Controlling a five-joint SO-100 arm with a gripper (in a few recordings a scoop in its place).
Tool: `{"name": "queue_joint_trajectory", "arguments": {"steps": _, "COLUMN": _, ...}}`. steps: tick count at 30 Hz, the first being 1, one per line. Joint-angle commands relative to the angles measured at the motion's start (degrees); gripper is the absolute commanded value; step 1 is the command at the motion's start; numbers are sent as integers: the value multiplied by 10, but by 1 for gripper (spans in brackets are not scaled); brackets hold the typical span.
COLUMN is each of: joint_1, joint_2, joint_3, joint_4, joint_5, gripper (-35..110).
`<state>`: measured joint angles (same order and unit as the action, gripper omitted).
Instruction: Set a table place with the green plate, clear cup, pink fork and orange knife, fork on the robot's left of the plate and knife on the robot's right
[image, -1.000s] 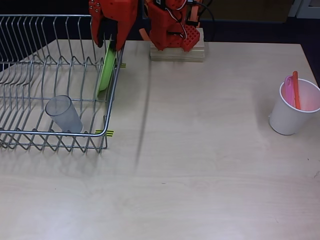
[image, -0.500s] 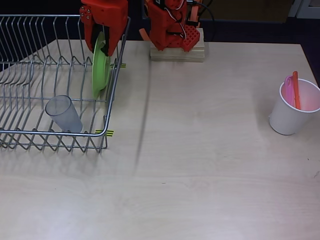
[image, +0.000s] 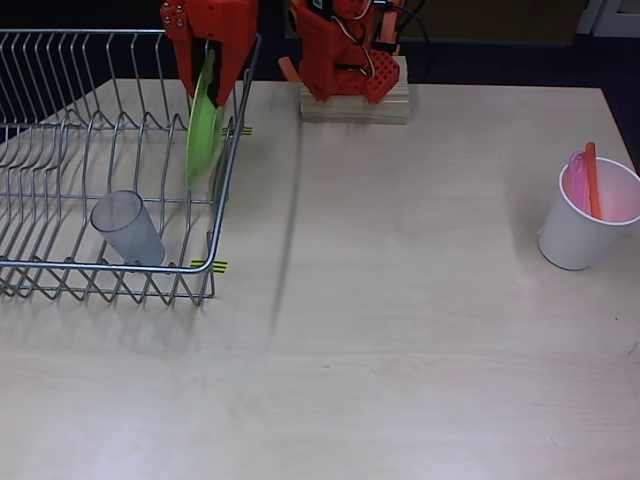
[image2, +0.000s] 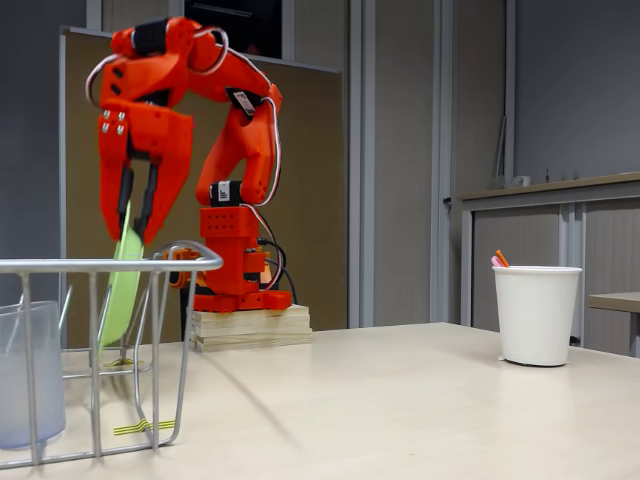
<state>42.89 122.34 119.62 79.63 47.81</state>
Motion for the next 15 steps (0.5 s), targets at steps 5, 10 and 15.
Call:
{"name": "queue_joint_trajectory", "arguments": {"steps": 5, "joint_1": -49, "joint_2": 83, "joint_3": -124, "joint_4": 50, "joint_5": -36, "gripper": 0}}
{"name": "queue_joint_trajectory", "arguments": {"steps": 10, "joint_1": -105, "joint_2": 103, "joint_3": -215, "joint_4": 81, "joint_5": -62, "gripper": 0}}
{"name": "queue_joint_trajectory", "arguments": {"steps": 15, "joint_1": -169, "joint_2": 98, "joint_3": -291, "joint_4": 105, "joint_5": -76, "gripper": 0}}
